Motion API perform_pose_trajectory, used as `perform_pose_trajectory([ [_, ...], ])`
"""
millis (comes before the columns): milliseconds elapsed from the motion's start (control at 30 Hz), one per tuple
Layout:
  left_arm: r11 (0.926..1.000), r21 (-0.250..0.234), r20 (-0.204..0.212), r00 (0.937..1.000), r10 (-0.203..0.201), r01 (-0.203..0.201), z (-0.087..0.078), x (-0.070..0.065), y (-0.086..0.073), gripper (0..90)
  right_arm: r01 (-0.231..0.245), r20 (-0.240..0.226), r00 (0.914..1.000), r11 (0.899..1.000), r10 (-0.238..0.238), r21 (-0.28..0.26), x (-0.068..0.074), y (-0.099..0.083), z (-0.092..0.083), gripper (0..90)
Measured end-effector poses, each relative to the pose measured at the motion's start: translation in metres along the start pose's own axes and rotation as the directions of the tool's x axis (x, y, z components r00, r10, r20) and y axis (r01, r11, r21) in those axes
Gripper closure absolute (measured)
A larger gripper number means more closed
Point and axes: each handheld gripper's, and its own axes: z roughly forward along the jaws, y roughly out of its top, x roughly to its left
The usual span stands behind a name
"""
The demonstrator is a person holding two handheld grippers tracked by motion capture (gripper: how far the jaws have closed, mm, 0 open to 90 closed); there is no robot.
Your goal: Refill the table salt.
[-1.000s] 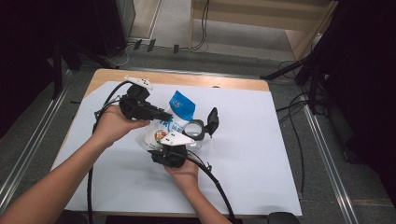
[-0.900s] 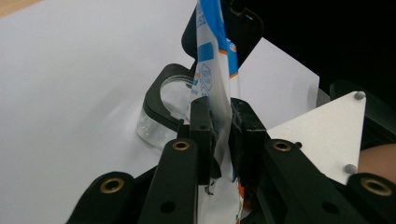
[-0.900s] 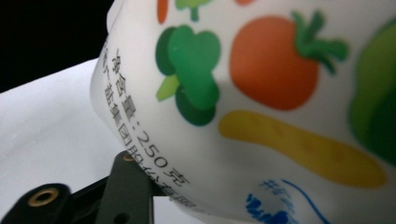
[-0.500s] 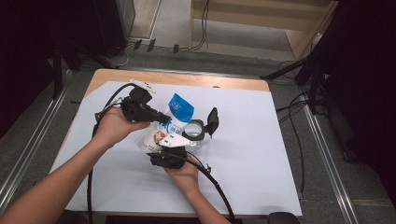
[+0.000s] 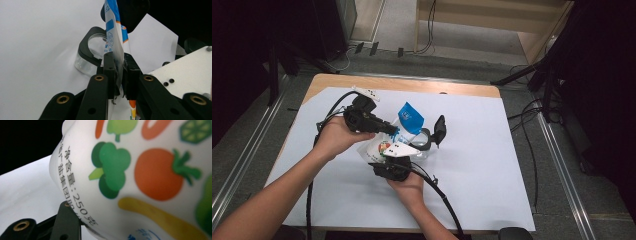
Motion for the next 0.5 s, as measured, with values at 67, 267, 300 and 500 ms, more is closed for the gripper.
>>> perform_pose_trajectory([
  [67,1.0000,-0.002,-0.006,1.0000,-0.006,0.006,0.0018,0.0005,0.0005,84.2,-0.017,-0.012,0.9998,1.000,0.017,0.002,-0.0010,-0.0001,0.0005,55.0],
  [267,1.0000,-0.005,0.007,0.9999,-0.008,0.008,0.0022,0.0004,0.0017,79.9,-0.030,-0.016,0.9994,1.000,0.030,0.001,-0.0040,0.0005,0.0003,55.2],
  [300,0.9999,-0.006,0.005,1.0000,-0.008,0.008,0.0010,-0.0002,0.0013,79.5,-0.025,-0.016,0.9996,1.000,0.025,0.001,-0.0039,0.0006,-0.0002,55.3],
  [500,1.0000,0.003,0.014,0.9999,0.009,-0.009,-0.0027,-0.0024,-0.0017,75.9,-0.017,-0.023,0.9996,1.000,0.017,-0.002,-0.0041,-0.0012,-0.0025,55.9],
])
